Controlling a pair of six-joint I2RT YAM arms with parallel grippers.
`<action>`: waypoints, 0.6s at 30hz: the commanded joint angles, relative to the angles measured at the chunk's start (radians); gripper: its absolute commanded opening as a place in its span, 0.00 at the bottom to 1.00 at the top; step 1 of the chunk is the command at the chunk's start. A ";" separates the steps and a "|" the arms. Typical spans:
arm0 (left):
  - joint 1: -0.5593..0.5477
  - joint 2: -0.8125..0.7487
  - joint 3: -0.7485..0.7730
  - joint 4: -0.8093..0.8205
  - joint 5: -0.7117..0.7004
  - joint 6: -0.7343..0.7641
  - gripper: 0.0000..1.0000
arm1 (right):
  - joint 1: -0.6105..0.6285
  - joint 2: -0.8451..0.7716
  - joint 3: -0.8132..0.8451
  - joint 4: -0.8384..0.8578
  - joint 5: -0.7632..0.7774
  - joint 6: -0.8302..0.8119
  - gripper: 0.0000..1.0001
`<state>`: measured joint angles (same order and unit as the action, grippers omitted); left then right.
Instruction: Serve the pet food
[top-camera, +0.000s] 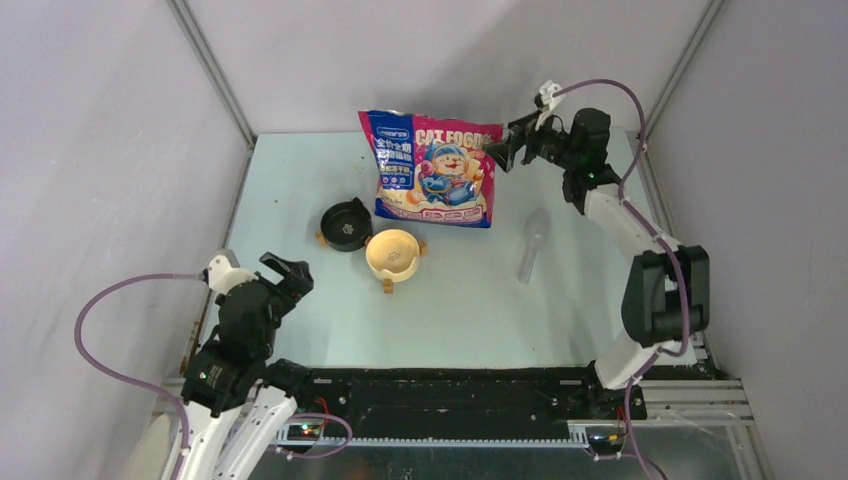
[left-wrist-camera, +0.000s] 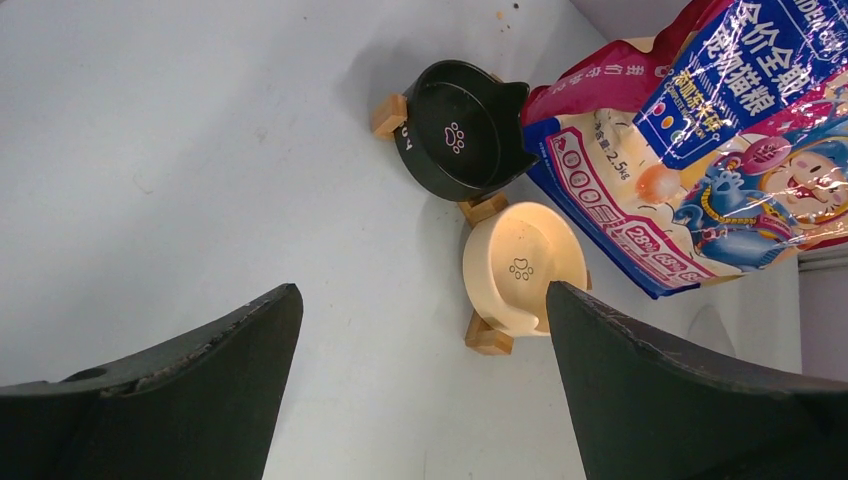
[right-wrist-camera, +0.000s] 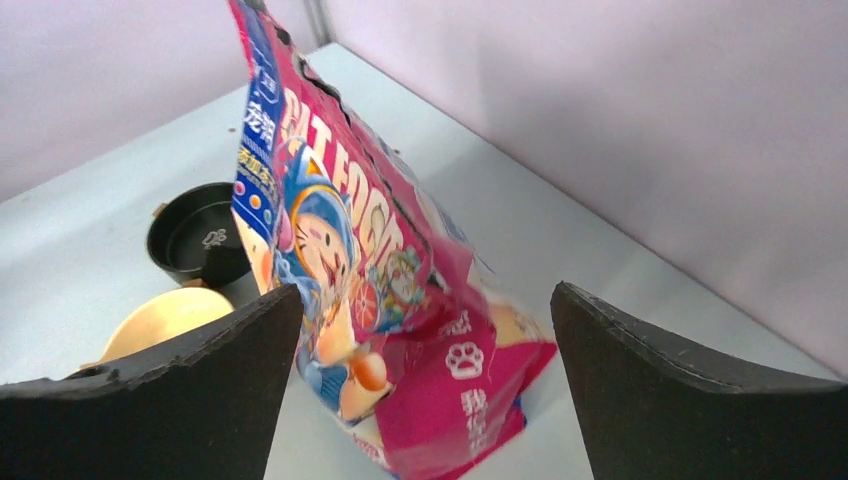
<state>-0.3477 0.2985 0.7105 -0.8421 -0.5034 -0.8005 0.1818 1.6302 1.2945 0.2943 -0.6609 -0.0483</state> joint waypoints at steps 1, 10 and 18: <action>-0.001 0.020 0.000 0.031 0.006 0.027 0.99 | -0.010 0.108 0.134 0.138 -0.247 0.063 0.99; -0.001 0.032 0.002 0.021 0.007 0.025 0.99 | 0.015 0.364 0.443 -0.024 -0.370 0.115 0.84; -0.001 0.036 -0.001 0.014 0.005 0.017 0.99 | 0.034 0.353 0.407 -0.168 -0.223 0.025 0.02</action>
<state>-0.3477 0.3210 0.7105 -0.8402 -0.4927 -0.7940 0.2089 2.0071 1.6947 0.1936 -0.9577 0.0124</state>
